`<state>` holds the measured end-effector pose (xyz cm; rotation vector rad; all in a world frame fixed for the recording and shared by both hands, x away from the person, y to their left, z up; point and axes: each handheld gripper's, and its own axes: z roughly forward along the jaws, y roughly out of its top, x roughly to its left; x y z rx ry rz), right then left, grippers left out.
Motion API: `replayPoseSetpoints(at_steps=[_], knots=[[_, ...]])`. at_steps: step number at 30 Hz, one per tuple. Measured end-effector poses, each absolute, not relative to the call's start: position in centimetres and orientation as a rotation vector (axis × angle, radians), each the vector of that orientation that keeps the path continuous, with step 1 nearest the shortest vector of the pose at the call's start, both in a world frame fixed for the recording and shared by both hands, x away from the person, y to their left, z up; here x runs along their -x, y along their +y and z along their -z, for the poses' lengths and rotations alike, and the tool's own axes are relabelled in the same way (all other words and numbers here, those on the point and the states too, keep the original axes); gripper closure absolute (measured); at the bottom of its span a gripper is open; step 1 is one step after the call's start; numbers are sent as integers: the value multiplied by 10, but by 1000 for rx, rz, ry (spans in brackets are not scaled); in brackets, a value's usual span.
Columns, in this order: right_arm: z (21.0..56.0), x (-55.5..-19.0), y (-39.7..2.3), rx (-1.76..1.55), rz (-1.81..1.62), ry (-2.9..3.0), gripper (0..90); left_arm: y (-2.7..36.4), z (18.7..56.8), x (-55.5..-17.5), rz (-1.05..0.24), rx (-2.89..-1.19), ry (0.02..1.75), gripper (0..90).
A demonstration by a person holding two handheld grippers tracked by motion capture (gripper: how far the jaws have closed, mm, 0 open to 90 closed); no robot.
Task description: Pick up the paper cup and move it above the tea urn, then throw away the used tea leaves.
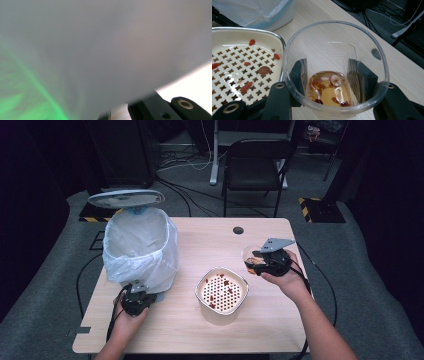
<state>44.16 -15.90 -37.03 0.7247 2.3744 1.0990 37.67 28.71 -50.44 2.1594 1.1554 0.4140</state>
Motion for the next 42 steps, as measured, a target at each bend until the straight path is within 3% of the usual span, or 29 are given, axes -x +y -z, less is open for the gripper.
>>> replayPoseSetpoints(at_steps=[42], knots=[[328, -434, -97, -187, -1021, 2472, 512, 285, 505, -376, -412, -2129, 1169, 900]])
